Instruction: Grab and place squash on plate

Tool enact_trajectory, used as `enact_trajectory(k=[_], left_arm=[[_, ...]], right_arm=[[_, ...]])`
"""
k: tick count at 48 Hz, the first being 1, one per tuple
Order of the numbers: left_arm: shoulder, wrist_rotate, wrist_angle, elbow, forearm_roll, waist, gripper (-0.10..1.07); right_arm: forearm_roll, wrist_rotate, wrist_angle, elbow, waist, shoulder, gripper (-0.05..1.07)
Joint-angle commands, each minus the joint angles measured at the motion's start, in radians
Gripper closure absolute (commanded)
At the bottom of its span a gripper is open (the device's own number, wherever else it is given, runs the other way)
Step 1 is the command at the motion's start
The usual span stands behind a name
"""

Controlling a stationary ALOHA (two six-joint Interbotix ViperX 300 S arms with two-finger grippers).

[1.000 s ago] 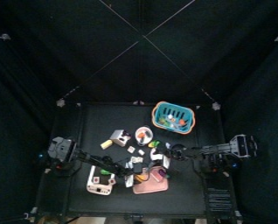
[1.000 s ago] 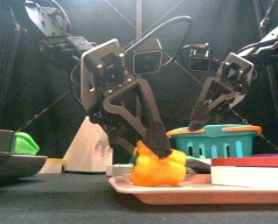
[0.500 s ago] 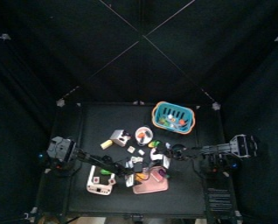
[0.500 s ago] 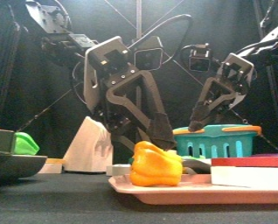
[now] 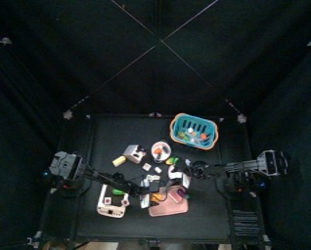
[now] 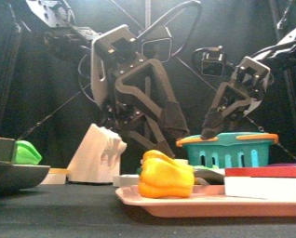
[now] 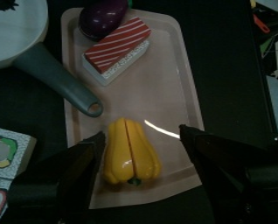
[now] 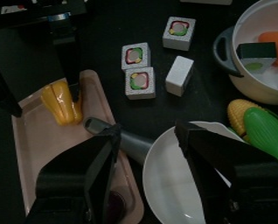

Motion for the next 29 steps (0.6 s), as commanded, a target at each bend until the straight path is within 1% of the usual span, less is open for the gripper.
enact_trajectory(k=[1,23,29], left_arm=[[-0.026,0.002,0.000,-0.021,0.005,0.003,-0.02],[-0.028,0.003,-0.014,-0.023,0.012,0.006,-0.02],[-0.044,0.037,-0.014,-0.023,0.018,0.012,-0.02]], right_arm=[[0.000,0.000,-0.008,-0.008,-0.005,-0.012,0.15],[-0.002,0.000,-0.008,-0.012,-0.005,-0.012,0.15],[0.003,0.005,-0.002,-0.029,-0.005,-0.020,0.15]])
